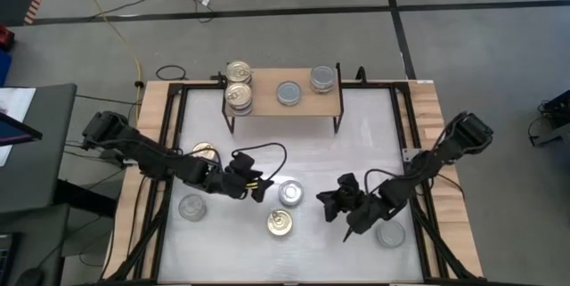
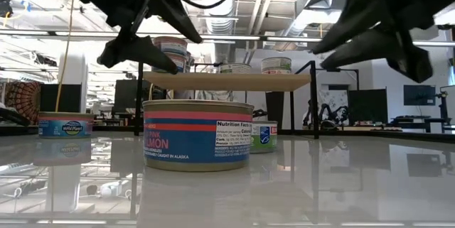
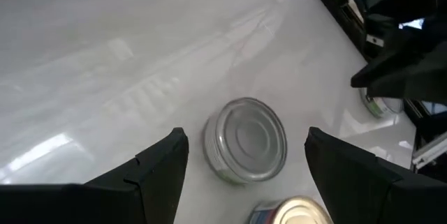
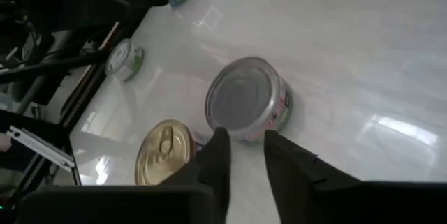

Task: Stack canned seafood by type on shelf
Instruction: Stack the green and white tuna can on top of the other green and white tuna can on the shelf

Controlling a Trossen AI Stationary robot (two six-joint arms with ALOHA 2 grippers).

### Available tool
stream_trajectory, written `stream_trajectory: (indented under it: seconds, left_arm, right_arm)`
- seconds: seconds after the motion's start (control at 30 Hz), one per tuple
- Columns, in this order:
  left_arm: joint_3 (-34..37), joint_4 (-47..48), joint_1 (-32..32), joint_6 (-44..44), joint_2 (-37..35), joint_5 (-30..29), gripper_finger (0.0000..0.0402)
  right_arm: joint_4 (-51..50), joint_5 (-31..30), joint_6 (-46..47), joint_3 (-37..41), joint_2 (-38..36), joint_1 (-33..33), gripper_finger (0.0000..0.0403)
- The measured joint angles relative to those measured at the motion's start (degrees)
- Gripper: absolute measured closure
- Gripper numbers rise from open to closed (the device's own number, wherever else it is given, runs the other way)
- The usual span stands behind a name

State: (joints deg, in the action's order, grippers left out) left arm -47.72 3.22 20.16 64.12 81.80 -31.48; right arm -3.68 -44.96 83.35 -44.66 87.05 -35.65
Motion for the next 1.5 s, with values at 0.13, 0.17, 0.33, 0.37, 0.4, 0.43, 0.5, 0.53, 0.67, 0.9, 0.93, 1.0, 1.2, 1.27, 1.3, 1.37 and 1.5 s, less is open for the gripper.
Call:
stream_trajectory:
  seconds: [0.13,0.17,0.33,0.37,0.4,0.43,0.5,0.53,0.67,0.9,0.93,1.0,1.2,1.27,1.3,1.37,1.5]
  left_arm:
    - [0.0,0.4,-1.0,0.2,0.0,0.1,0.0127]
    - [0.0,0.3,-1.2,0.2,0.0,0.1,0.0127]
    - [0.0,-1.0,-1.5,2.1,1.8,1.3,0.0127]
    - [0.0,-1.3,-1.4,2.7,2.8,1.3,0.0127]
    - [0.0,-2.3,-1.3,3.4,4.0,1.4,0.0127]
    - [0.0,-4.0,-1.2,4.0,5.5,1.3,0.0127]
    - [0.0,-6.4,-0.9,5.2,8.2,1.5,0.0127]
    - [0.0,-7.6,-0.9,5.6,9.6,1.7,0.0127]
    - [0.0,-9.8,-1.1,7.0,12.4,3.3,0.0127]
    - [0.0,-10.3,-1.4,7.1,13.9,5.1,0.0127]
    - [0.0,-10.3,-1.4,7.0,13.9,5.2,0.0127]
    - [0.0,-10.1,-1.5,6.0,13.9,5.3,0.0127]
    - [0.0,-9.7,-1.8,3.8,14.2,5.3,0.0127]
    - [0.0,-10.2,-2.0,3.8,14.9,5.3,0.0127]
    - [0.0,-10.1,-2.0,3.8,15.1,5.3,0.0127]
    - [0.0,-11.3,-2.4,4.0,16.5,6.0,0.0127]
    - [0.0,-12.1,-3.0,6.0,18.9,9.4,0.0127]
  right_arm:
    - [1.9,0.8,-2.8,0.0,0.0,1.9,0.0241]
    - [2.1,1.1,-3.3,0.0,0.0,2.3,0.0226]
    - [5.1,1.6,-6.7,0.0,0.0,4.1,0.0161]
    - [5.5,1.7,-6.7,0.0,0.0,4.4,0.0154]
    - [6.1,1.7,-6.8,0.0,0.2,4.7,0.015]
    - [6.5,1.7,-6.8,0.0,0.3,4.8,0.0147]
    - [6.2,2.2,-6.9,0.0,0.6,5.2,0.0146]
    - [6.9,3.1,-6.8,0.0,1.2,5.6,0.0147]
    - [10.1,4.5,-1.8,-0.4,4.7,6.2,0.0148]
    - [12.0,4.5,1.8,-2.2,10.2,6.2,0.0149]
    - [12.1,4.5,2.4,-2.2,10.4,6.3,0.0149]
    - [11.2,4.6,3.8,-2.2,11.0,6.8,0.0149]
    - [12.3,6.0,5.8,-2.3,13.7,8.3,0.0149]
    - [12.3,6.8,5.8,-2.7,14.4,8.9,0.0149]
    - [12.2,7.3,5.8,-3.1,14.7,9.0,0.0149]
    - [12.5,7.9,5.7,-3.8,15.2,9.3,0.0149]
    - [12.2,9.8,4.1,-4.5,15.4,10.1,0.0149]
